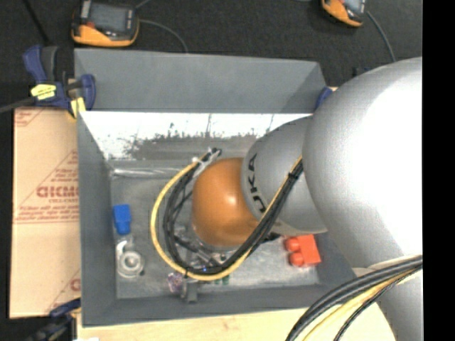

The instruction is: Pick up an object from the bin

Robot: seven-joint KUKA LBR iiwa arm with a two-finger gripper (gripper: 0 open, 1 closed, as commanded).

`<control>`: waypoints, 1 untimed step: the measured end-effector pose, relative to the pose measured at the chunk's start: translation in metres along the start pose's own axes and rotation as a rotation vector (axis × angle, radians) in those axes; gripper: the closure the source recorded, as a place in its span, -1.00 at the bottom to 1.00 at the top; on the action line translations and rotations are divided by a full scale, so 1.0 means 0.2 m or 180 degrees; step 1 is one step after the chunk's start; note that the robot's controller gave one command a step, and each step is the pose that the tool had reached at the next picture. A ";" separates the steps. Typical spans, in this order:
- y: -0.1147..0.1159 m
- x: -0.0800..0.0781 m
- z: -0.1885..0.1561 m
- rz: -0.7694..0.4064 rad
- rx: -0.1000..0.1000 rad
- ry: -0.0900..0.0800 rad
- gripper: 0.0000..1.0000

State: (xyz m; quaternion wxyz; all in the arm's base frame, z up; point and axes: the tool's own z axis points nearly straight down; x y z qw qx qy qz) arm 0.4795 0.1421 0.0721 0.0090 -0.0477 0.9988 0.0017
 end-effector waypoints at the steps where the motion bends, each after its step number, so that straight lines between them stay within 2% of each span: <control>1: 0.00 0.02 0.01 0.0011 0.0004 0.0045 1.00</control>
Offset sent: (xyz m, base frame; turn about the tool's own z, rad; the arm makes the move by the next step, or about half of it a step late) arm 0.0000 0.0000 0.0000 0.0000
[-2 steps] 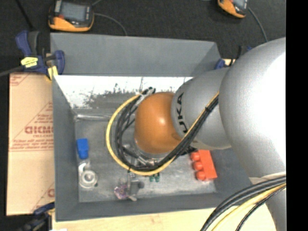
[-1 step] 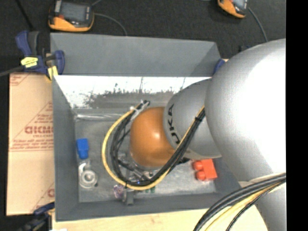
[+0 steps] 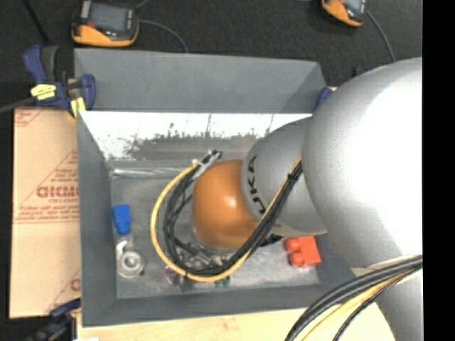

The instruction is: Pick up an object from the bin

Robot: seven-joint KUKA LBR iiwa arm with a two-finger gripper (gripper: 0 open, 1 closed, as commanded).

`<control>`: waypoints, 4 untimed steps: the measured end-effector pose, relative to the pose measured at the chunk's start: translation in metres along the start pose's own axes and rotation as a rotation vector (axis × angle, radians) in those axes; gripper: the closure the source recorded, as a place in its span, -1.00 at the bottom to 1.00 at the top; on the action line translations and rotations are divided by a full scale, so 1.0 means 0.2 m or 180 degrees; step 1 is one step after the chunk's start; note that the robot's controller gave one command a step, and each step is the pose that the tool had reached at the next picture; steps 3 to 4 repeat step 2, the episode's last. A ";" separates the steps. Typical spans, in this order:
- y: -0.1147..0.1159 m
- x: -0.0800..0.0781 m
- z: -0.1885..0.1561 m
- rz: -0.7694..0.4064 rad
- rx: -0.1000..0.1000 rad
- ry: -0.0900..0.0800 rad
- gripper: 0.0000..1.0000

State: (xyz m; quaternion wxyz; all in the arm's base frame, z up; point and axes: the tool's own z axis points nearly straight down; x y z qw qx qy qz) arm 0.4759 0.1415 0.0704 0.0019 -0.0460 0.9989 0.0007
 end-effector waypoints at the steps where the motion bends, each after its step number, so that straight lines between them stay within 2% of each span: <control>1: 0.08 -0.01 -0.60 -0.0101 -0.0006 -0.0020 1.00; 2: 0.09 -0.19 -0.94 0.0059 -0.0005 -0.0030 1.00; 4: 0.09 -0.19 -0.94 0.0059 -0.0005 -0.0030 1.00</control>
Offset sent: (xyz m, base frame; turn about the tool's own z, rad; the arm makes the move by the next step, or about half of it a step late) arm -0.0024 0.0156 0.1156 -0.0277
